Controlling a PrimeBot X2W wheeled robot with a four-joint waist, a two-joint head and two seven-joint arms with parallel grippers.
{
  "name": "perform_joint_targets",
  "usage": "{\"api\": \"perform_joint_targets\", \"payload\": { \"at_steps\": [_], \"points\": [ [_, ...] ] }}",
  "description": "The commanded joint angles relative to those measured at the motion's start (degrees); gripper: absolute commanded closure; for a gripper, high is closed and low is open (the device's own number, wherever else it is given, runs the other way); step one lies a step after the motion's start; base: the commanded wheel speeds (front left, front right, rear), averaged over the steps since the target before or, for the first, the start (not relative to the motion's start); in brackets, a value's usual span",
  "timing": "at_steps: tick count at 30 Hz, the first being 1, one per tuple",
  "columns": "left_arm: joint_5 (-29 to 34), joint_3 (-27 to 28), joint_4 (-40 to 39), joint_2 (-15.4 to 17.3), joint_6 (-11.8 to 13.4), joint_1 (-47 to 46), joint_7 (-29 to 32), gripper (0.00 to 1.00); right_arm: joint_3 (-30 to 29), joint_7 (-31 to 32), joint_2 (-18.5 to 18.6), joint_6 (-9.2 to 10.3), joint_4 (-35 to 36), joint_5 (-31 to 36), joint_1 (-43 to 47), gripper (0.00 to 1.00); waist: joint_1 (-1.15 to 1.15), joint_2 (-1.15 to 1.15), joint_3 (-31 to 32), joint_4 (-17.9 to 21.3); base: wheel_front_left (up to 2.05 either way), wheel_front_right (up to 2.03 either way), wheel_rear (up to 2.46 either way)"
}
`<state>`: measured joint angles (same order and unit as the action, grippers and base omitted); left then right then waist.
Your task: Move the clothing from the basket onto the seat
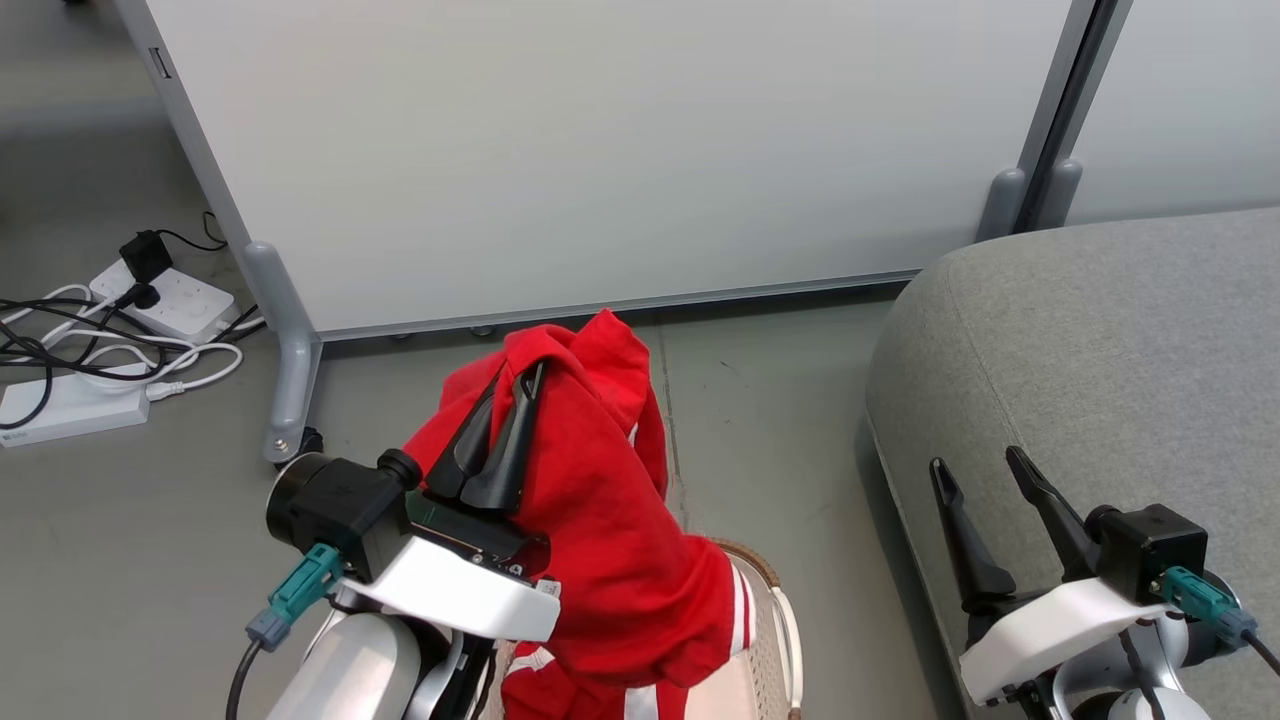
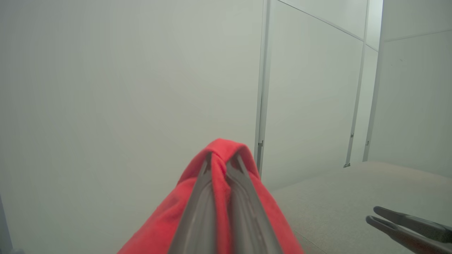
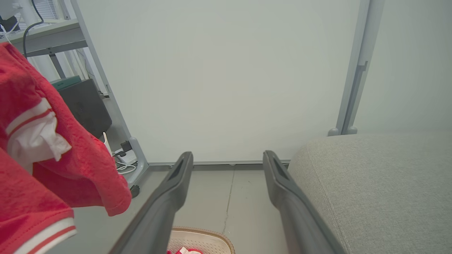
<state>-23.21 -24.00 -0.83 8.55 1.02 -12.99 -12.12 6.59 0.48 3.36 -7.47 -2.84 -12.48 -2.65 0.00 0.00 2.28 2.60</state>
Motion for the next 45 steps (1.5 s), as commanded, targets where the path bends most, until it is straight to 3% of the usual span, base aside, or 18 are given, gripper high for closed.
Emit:
{"api": "perform_joint_targets", "payload": {
  "at_steps": [1,11,16,25,26,34,39,40,41,42,43,45],
  "points": [
    [-0.1,0.2,-0.4,0.5,0.3,0.9,-0.1,1.00,0.0,-0.2,0.0,-0.05,-0.1,-0.1,0.6,0.00,0.00,0.00,0.0,0.1,0.00,0.00,0.00],
    [0.0,-0.3,-0.8,0.9,0.5,0.1,0.1,1.00,0.1,-0.7,-0.1,-0.06,-0.3,-0.4,-0.4,0.00,0.00,0.00,-0.3,-0.1,0.00,0.00,0.00],
    [-0.1,-0.6,-0.8,1.0,0.3,-0.5,0.2,1.00,2.9,-0.9,-0.1,-0.06,0.9,-1.9,-2.1,0.00,0.00,0.00,-0.5,-0.6,0.00,0.00,0.00],
    [0.0,-1.5,-0.2,0.9,-0.2,-1.8,0.4,1.00,17.1,0.8,-0.2,-0.06,1.8,-5.3,-6.6,0.00,0.00,0.00,-1.2,-2.1,0.00,0.00,0.00],
    [0.1,-1.8,-0.1,0.7,-0.3,-2.1,0.4,1.00,21.2,1.2,0.1,-0.06,1.3,-6.5,-8.1,0.00,0.00,0.00,-1.4,-2.6,0.00,0.00,0.00],
    [0.5,-3.1,0.8,0.2,-0.5,-3.1,0.2,1.00,32.3,1.0,0.8,-0.05,-2.5,-10.5,-13.3,0.00,0.00,0.00,-1.8,-4.7,0.00,0.00,0.00],
    [0.6,-3.9,1.4,-0.4,-0.7,-3.1,-0.1,1.00,36.2,0.8,0.8,-0.05,-6.8,-12.7,-16.3,0.00,0.00,0.00,-1.9,-5.7,0.00,0.00,0.00],
    [0.5,-4.1,1.5,-0.5,-0.7,-3.1,-0.2,1.00,36.6,0.7,0.7,-0.05,-7.6,-12.9,-17.0,0.12,0.00,0.00,-1.9,-5.8,0.00,0.00,0.00],
    [0.5,-4.2,1.6,-0.6,-0.8,-3.1,-0.2,1.00,37.1,0.9,0.7,-0.05,-8.5,-13.4,-17.4,0.55,0.00,0.00,-1.9,-6.0,0.00,0.00,0.00],
    [0.4,-4.3,1.7,-0.6,-0.8,-3.1,-0.2,1.00,37.5,0.8,0.6,-0.06,-9.0,-13.8,-17.8,0.85,0.00,0.00,-1.9,-6.1,0.00,0.00,0.00],
    [0.4,-4.4,1.8,-0.7,-0.8,-3.2,-0.2,1.00,37.8,0.8,0.6,-0.06,-9.6,-14.1,-18.2,1.00,0.00,0.00,-2.0,-6.2,0.00,0.00,0.00],
    [0.2,-4.6,2.0,-0.7,-0.9,-3.2,-0.2,1.00,38.4,0.7,0.6,-0.05,-10.5,-14.9,-18.9,1.00,0.00,0.00,-2.0,-6.3,0.00,0.00,0.00]
  ]
}}
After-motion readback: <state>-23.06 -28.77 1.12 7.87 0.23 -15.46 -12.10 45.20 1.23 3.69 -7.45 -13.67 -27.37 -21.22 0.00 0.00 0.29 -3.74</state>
